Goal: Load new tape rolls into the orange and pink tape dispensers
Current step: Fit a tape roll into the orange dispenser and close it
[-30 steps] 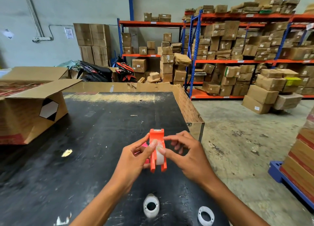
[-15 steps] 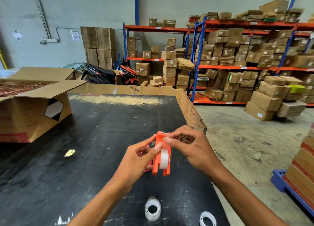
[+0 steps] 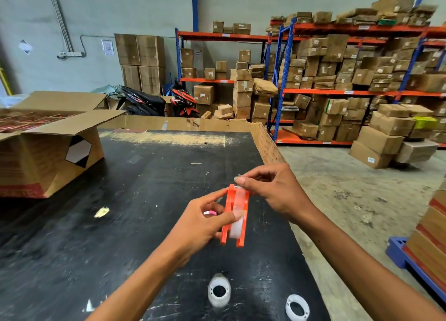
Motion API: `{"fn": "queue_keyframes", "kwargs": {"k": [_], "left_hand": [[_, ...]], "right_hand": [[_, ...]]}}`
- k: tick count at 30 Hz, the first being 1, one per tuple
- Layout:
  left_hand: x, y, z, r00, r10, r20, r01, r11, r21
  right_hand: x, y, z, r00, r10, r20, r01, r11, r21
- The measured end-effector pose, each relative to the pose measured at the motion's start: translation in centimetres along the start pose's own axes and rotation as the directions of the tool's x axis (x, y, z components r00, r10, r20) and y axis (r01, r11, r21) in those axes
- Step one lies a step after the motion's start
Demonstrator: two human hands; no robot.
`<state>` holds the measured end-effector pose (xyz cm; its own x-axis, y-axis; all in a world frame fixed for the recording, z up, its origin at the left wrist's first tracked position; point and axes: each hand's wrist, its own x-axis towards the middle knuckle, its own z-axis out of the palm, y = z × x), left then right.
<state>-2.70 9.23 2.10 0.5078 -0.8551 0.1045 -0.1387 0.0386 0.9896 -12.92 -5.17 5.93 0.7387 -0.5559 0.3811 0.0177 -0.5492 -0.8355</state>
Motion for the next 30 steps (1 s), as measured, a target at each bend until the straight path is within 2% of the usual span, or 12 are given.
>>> {"fn": "queue_keyframes", "kwargs": {"k": [4,10,13,16,19,23,27,30], "left_hand": [[0.0,-0.5,-0.5,0.996,0.039,0.078,-0.039,0.999,0.006],[0.2,-1.3,-0.6,0.994,0.021,0.109,-0.015,0.998,-0.057],[1.2,-1.5,0.0,0.997,-0.056,0.051,0.062,0.988,-0.142],[3.1,-2.1,0.6,0.982,-0.186,0.029,0.188,0.965,-0.181],[5.1,-3.4,1.3,0.962,-0.271,0.031,0.272,0.945,-0.18],[8.1,-6.0,2.7,0.921,-0.374,-0.106,0.355,0.921,-0.159],[9.5,-7.3,3.9,0.901,-0.403,-0.159,0.391,0.914,-0.104],[9.4,-7.4,4.7,0.905,-0.395,-0.156,0.385,0.918,-0.09]], "right_hand": [[0.4,0.0,-0.2,0.985,0.137,0.103,-0.145,0.987,0.065],[0.7,1.0,0.1,0.915,0.322,0.244,-0.366,0.917,0.162],[1.0,2.4,0.4,0.912,0.377,0.165,-0.409,0.875,0.261],[0.7,4.6,0.9,0.893,0.446,0.061,-0.445,0.853,0.273],[0.0,6.7,1.9,0.881,0.466,0.086,-0.473,0.855,0.215],[0.1,9.6,3.4,0.878,0.472,0.076,-0.477,0.856,0.201],[0.9,12.3,4.5,0.837,0.547,0.013,-0.539,0.82,0.191],[1.2,13.8,5.1,0.833,0.553,-0.019,-0.547,0.828,0.125]]}}
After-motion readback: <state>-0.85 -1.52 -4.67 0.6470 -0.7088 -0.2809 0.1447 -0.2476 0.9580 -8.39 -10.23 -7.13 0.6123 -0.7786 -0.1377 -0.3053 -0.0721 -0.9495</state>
